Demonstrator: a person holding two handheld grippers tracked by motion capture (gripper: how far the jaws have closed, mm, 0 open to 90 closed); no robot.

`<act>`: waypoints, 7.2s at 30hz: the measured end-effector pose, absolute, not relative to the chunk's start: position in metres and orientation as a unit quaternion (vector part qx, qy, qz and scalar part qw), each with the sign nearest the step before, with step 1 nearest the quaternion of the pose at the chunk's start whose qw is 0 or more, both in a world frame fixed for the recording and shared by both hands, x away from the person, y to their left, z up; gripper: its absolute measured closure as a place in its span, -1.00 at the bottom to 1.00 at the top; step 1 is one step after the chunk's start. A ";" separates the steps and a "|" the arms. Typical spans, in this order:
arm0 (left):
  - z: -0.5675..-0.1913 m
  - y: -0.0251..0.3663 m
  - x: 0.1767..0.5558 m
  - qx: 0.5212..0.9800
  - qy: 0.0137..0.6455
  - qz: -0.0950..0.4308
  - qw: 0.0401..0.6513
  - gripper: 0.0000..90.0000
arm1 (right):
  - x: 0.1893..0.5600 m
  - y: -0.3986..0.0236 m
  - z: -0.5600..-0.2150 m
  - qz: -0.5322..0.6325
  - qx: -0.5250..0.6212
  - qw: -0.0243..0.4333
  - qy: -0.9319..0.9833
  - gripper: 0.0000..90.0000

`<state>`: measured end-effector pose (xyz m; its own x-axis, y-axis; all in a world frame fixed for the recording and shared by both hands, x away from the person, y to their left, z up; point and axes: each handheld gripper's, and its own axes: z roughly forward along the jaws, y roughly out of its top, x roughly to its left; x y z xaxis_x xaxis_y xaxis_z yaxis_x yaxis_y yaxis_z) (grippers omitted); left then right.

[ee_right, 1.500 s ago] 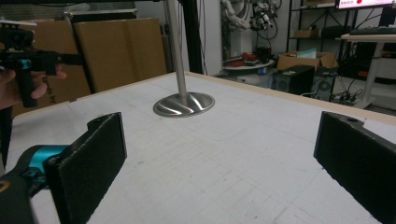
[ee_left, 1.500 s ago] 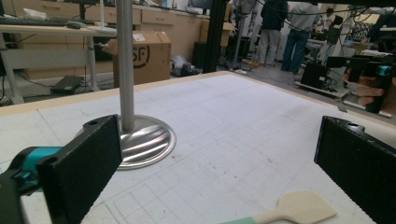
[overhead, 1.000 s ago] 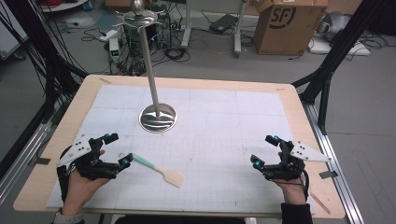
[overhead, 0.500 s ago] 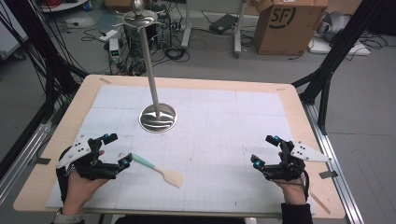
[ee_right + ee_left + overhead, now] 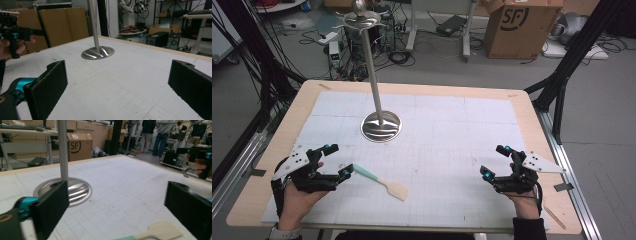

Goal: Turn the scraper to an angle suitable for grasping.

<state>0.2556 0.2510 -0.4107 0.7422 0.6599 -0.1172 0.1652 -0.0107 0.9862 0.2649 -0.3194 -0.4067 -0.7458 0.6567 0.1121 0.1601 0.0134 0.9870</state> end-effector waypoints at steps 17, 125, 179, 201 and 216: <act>-0.430 0.237 0.254 0.764 0.320 0.150 0.540 0.99 | 0.269 -0.316 -0.411 0.631 0.297 0.187 0.692 -0.97; -0.449 0.170 0.266 0.856 0.268 0.060 0.438 1.00 | 0.272 -0.306 -0.412 0.629 0.274 0.156 0.711 -0.97; -0.436 0.131 0.266 0.832 0.297 0.075 0.462 0.99 | 0.271 -0.308 -0.412 0.630 0.276 0.158 0.708 -0.97; -0.446 0.130 0.262 0.863 0.286 0.039 0.414 1.00 | 0.271 -0.308 -0.412 0.631 0.276 0.157 0.708 -0.97; -0.444 0.202 0.271 0.847 0.340 0.083 0.400 1.00 | 0.271 -0.307 -0.412 0.627 0.278 0.154 0.711 -0.97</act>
